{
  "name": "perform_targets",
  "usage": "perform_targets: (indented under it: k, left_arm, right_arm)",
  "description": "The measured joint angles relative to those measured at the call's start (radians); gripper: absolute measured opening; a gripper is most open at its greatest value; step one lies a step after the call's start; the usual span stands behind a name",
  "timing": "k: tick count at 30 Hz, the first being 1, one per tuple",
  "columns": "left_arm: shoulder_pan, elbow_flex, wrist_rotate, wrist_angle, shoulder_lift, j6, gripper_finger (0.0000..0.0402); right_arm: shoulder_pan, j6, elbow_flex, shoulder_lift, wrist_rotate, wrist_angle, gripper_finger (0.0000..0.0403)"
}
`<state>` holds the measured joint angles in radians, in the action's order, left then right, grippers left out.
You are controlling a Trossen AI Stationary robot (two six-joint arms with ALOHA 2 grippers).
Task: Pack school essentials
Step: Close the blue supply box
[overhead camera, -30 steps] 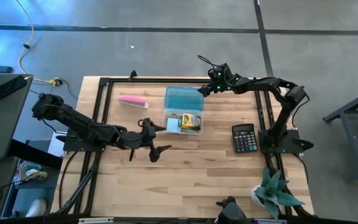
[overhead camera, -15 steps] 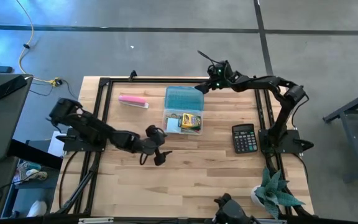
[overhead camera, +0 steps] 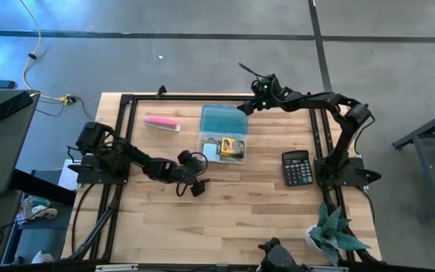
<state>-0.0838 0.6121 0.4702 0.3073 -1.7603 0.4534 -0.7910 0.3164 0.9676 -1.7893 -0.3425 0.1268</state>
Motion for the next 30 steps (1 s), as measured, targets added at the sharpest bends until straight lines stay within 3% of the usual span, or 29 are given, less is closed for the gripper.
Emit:
perform_targets:
  k: [13,22,30]
  left_arm:
    - [0.006,0.0,-0.01,0.001,0.0,0.0,0.04]
    - [0.006,0.0,-0.013,0.006,0.0,0.0,0.04]
    - [0.006,0.0,-0.013,0.013,0.0,0.0,0.04]
  right_arm:
    - [0.042,0.027,0.0,-0.104,0.038,0.111,0.0393]
    - [0.026,0.069,0.0,-0.103,-0.124,0.123,0.0394]
    - [0.018,0.039,0.0,-0.103,-0.151,0.125,0.0394]
